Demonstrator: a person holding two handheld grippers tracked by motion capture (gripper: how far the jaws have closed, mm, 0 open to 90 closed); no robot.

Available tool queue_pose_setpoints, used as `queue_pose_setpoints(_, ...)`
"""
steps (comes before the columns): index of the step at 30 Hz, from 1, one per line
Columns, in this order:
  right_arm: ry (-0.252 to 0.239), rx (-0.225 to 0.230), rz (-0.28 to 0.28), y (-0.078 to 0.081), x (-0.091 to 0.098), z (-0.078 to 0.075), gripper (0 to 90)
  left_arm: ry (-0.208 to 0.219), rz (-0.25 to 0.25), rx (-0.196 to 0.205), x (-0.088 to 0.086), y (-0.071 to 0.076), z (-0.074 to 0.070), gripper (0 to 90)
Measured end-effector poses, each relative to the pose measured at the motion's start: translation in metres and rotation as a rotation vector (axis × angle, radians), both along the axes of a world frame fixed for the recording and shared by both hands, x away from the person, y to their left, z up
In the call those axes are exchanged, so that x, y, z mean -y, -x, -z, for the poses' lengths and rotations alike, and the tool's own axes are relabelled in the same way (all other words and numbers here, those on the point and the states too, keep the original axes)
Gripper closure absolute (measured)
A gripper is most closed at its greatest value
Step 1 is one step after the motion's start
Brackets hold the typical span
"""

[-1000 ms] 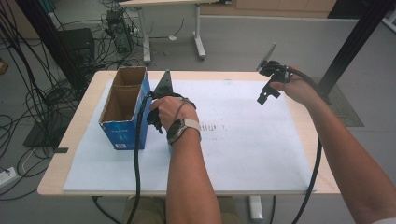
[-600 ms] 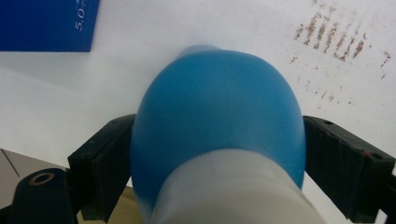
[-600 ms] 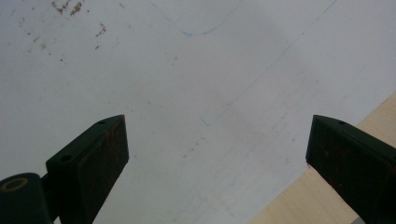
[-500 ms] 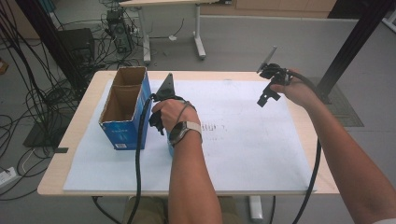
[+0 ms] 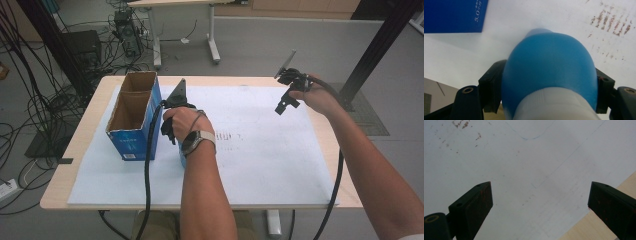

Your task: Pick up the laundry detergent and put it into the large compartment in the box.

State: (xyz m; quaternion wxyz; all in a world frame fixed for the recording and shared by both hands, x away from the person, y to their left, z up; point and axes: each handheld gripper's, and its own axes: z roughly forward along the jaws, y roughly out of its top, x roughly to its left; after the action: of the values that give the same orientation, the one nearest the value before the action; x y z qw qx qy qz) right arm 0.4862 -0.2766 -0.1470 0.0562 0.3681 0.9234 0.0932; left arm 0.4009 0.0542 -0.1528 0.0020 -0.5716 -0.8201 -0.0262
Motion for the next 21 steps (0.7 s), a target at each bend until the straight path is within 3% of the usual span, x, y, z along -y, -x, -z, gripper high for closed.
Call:
queue_pose_setpoints(1,-0.001,0.002,-0.002,0.0000,0.0008,0.0003,5.6,-0.002,0.000,0.004,0.0000,0.0007,-0.0003,29.7)
queue_pose_setpoints(2,-0.001,0.001,-0.002,-0.0003,0.0011,0.0003,5.6,0.016,0.004,0.018,-0.0029,0.0030,-0.0011,38.2)
queue_pose_setpoints(10,-0.004,0.001,0.000,-0.0010,0.0017,0.0003,5.8,0.018,0.005,0.000,-0.0037,-0.0005,-0.0010,38.4)
queue_pose_setpoints(21,-0.005,0.002,0.008,-0.0003,0.0049,-0.0005,5.8,0.018,0.007,0.004,-0.0036,0.0004,-0.0007,38.5)
